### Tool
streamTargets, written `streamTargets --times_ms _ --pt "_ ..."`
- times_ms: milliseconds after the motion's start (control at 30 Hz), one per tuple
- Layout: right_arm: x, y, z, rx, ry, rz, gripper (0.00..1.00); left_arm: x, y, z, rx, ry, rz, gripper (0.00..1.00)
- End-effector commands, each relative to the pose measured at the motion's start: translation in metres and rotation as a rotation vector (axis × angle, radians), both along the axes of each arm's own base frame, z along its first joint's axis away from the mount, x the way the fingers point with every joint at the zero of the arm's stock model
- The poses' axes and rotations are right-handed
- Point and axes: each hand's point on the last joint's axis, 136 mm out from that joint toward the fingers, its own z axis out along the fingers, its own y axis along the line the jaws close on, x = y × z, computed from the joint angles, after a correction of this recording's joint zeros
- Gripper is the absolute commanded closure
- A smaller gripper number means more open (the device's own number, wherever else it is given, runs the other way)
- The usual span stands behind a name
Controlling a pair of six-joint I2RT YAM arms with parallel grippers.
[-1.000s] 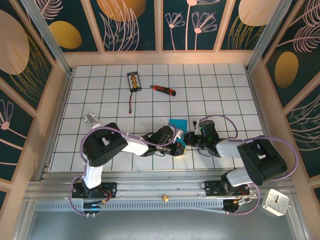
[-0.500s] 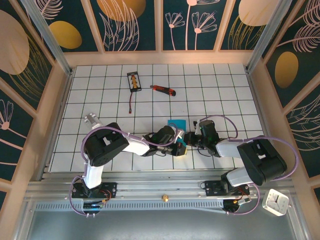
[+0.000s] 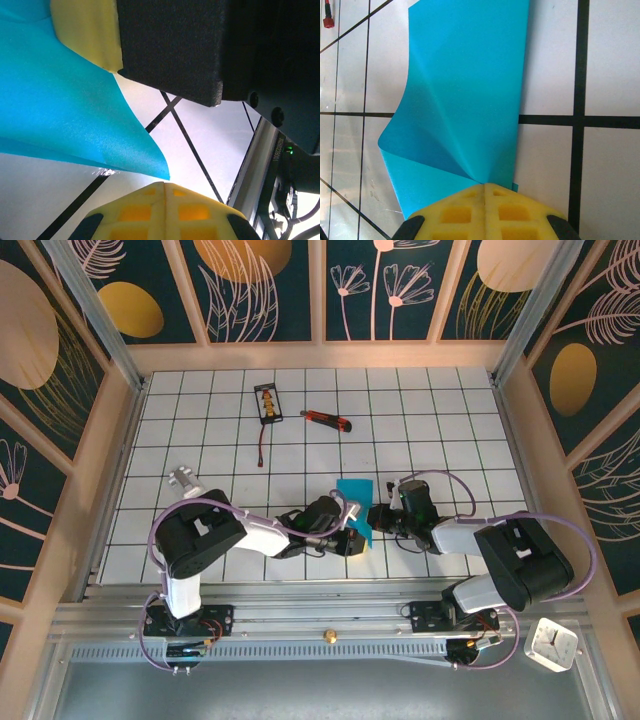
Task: Fold a paper plane with a square sheet of paper (pick it up from the middle)
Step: Third fold the triangle at the center of the table.
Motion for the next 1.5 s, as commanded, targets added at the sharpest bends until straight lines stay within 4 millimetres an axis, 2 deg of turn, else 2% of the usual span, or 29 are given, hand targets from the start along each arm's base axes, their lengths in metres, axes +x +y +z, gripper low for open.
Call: streamTargets --times_ms 0,200,733,1100,1467 --pt "-0.02 -0.017 -0.034 -0.098 0.131 -0.028 1.0 0.001 -0.011 0.006 -0.031 -0.011 -0.015 1.0" --pt "-0.021 -0.017 -0.035 -0.098 0.133 -0.027 1.0 0.003 -0.02 0.004 -0.034 -0.008 -0.038 1.0" --pt "-0.022 -0.017 -0.035 -0.096 0.138 -0.027 1.0 0.006 -0.024 -0.014 0.017 0.017 -0.041 1.0" --pt "-0.023 -0.019 -0.037 -0.103 0.144 -0.036 1.0 -0.017 -0.012 -0.041 0.118 0.102 -0.086 1.0" --pt "-0.022 -0.019 -0.037 -0.101 0.151 -0.044 1.0 -0.027 -0.007 -0.046 0.19 0.082 -0.134 1.0"
